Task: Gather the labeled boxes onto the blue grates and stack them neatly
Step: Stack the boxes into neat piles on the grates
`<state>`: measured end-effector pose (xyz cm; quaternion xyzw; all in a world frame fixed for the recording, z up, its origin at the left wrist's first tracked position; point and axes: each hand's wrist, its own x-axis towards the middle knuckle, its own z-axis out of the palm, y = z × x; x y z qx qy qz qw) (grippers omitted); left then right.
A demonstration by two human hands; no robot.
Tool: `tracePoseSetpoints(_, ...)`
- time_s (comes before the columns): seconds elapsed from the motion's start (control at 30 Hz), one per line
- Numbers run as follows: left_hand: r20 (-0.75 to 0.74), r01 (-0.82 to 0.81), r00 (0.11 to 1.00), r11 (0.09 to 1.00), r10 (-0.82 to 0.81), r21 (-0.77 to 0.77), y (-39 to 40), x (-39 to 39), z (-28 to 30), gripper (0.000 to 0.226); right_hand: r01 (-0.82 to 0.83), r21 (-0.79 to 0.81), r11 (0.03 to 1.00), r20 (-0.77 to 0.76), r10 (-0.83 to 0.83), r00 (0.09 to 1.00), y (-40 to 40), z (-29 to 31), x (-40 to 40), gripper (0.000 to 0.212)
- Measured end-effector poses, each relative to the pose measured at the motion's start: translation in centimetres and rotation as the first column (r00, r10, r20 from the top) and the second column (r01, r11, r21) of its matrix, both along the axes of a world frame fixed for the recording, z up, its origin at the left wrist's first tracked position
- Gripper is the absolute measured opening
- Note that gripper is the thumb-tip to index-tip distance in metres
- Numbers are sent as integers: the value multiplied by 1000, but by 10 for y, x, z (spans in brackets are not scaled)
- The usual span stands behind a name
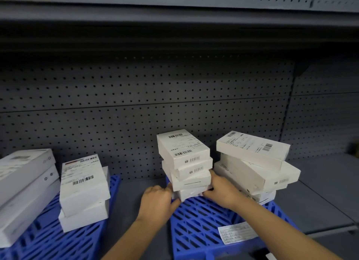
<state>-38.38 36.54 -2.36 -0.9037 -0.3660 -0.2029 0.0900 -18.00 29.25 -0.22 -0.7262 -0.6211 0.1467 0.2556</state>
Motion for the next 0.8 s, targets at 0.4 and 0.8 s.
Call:
tracePoseSetpoints(0.4,3,-21,1000,979,22,-203,8,-10,2,50,-23,-46,999,80,27,996,-17,-1,-1,76)
tracePoseSetpoints(0.8,136,-37,988,958,79,-284,11,2,-7,38,52,-85,995,119,-41,992,-8,1,-6,33)
